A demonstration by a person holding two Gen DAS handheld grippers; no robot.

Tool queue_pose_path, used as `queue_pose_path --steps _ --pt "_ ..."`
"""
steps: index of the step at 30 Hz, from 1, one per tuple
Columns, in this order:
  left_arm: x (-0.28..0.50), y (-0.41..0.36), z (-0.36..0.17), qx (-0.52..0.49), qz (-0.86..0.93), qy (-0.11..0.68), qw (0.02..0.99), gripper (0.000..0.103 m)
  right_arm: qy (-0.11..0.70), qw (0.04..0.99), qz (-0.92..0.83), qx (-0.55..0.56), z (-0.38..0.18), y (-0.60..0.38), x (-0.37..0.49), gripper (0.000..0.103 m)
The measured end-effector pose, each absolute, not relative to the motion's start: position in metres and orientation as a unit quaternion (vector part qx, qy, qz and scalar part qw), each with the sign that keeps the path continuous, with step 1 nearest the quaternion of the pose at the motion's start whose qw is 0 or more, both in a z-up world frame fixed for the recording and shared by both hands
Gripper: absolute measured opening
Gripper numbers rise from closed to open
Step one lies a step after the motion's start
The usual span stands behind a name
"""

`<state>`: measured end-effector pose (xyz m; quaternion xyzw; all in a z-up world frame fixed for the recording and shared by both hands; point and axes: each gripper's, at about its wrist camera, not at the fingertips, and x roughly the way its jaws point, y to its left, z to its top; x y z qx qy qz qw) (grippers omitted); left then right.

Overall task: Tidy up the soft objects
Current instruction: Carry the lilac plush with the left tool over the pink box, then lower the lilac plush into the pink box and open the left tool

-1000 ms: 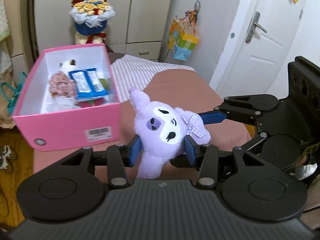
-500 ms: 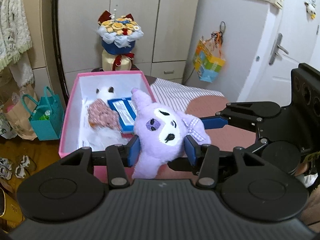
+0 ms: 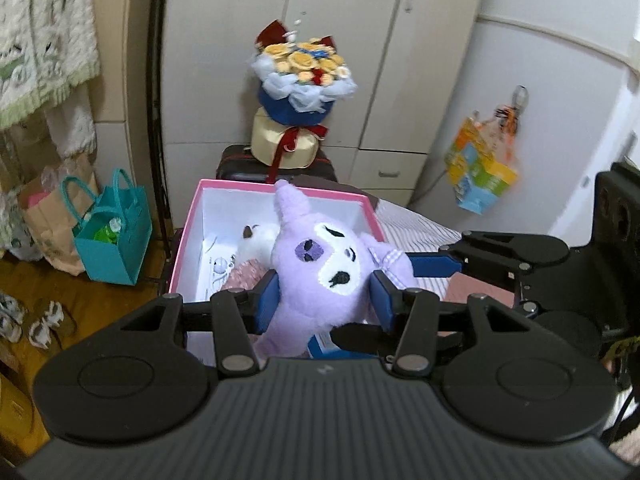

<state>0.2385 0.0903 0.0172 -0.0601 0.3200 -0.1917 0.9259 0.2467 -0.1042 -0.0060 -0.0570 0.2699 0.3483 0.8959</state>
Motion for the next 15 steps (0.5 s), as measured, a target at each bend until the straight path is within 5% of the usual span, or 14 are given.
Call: queue_pose_path --steps 15 --pt "0.31 0.089 -0.038 -0.102 -0.149 0.374 0.91 0.051 0.306 0.877 0.326 -0.176 -0.05 -0.079 0.313 0.078"
